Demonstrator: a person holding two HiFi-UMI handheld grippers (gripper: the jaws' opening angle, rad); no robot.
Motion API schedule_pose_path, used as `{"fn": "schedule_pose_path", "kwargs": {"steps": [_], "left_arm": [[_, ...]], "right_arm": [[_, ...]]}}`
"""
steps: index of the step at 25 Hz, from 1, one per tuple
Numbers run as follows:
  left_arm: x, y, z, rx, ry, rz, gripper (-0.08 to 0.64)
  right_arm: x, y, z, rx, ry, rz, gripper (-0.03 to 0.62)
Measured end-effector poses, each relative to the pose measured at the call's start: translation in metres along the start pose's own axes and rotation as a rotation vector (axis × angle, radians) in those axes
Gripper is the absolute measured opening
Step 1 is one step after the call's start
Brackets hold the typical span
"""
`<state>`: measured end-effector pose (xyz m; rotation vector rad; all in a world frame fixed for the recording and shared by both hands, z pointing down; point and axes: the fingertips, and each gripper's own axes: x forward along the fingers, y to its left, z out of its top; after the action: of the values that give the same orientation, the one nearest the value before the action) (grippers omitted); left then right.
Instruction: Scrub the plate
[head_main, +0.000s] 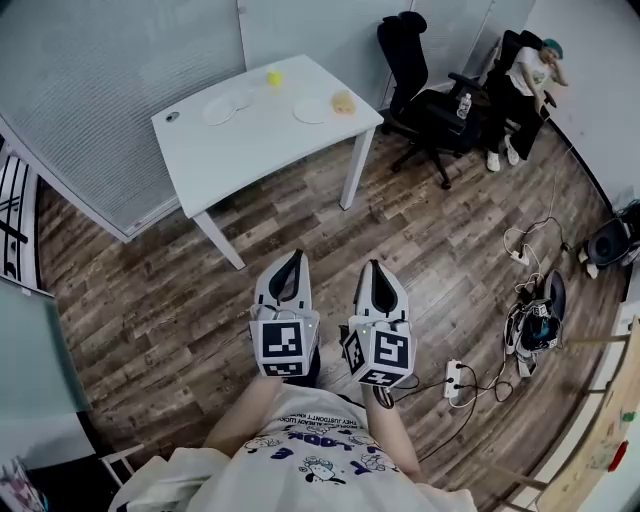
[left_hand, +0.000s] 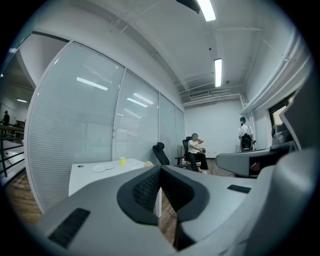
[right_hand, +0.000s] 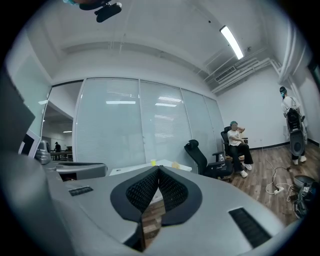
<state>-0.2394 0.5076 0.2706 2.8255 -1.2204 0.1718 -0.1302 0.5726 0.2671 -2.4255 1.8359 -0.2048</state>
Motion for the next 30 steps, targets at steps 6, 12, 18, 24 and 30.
{"fn": "schedule_pose_path", "kwargs": {"steps": [6,12,18,24,30], "left_arm": [[0.071,0.016,0.017,0.028,-0.021,-0.032,0.023],[0.112,0.035,0.018,0.014,-0.016,-0.036,0.023],[0.138,0.043,0.017,0.005,-0.005,-0.024,0.023],[0.177,0.049,0.013,-0.005,0.015,-0.001,0.023],[0.232,0.065,0.016,-0.013,0.018,0.053,0.023]], "right_arm": [[0.071,-0.02,0.012,0.015,-0.02,-0.031,-0.006],[0.116,-0.03,0.014,0.02,-0.019,-0.053,-0.006],[0.14,-0.037,0.009,0.018,0.006,-0.05,-0.006],[0.183,-0.049,0.001,0.026,0.041,-0.029,-0.006],[0.244,-0.065,0.001,0.014,0.055,0.014,-0.006]]}}
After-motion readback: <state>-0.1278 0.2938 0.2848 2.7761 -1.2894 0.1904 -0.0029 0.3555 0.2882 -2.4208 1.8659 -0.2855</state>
